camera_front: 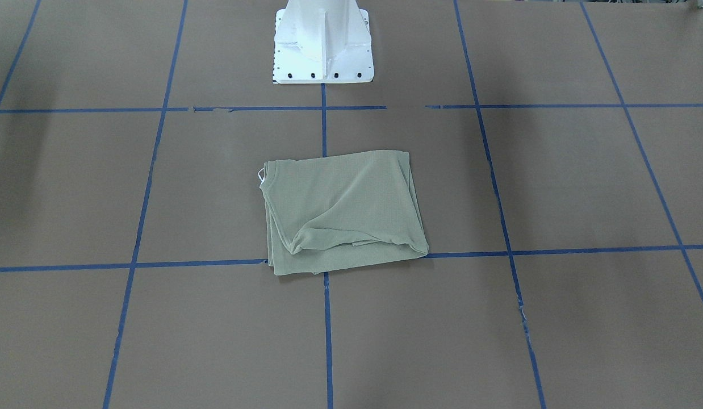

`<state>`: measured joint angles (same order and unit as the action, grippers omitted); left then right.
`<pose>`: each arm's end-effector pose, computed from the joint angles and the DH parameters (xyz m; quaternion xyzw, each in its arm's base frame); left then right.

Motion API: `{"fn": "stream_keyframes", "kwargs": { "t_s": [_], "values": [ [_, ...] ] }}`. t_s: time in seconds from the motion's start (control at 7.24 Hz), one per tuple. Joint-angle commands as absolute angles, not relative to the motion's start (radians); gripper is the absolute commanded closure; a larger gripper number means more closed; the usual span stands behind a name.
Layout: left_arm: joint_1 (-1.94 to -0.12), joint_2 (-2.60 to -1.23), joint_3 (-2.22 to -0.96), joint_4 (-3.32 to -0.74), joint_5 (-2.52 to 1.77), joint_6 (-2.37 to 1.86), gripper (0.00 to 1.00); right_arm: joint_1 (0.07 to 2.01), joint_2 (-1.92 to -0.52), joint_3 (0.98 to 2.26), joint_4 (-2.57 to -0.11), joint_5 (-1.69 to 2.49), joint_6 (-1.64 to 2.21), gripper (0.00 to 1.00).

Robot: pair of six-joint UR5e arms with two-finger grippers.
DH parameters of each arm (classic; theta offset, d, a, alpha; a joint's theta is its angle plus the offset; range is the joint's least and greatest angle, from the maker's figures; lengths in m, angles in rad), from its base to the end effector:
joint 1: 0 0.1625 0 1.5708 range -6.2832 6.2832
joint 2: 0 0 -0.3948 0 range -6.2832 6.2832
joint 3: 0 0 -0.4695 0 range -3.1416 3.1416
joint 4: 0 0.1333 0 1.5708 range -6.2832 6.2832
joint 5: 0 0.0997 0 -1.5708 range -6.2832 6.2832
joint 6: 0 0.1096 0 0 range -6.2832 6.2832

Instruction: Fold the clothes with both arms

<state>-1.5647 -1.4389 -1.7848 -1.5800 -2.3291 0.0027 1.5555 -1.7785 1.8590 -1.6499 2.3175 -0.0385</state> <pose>-0.0547 -0.5229 0.5855 0.0418 0.3698 0.0210 0.9279 0.0514 -0.4872 0.5914 0.0049 -0.3647 -0.0253 0.9308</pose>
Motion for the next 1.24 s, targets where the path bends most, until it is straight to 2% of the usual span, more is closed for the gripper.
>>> {"fn": "stream_keyframes", "kwargs": {
  "t_s": [0.0,1.11],
  "values": [
    [-1.565,-1.439,-1.784,-1.58,-2.329,0.002,0.0,1.555,-1.778,1.856,-1.651,2.316,-0.034,0.0],
    [-1.563,-1.436,-1.755,-1.578,-2.33,0.005,0.0,1.554,-1.798,1.827,-1.655,2.318,-0.034,0.0]
  ]
}}
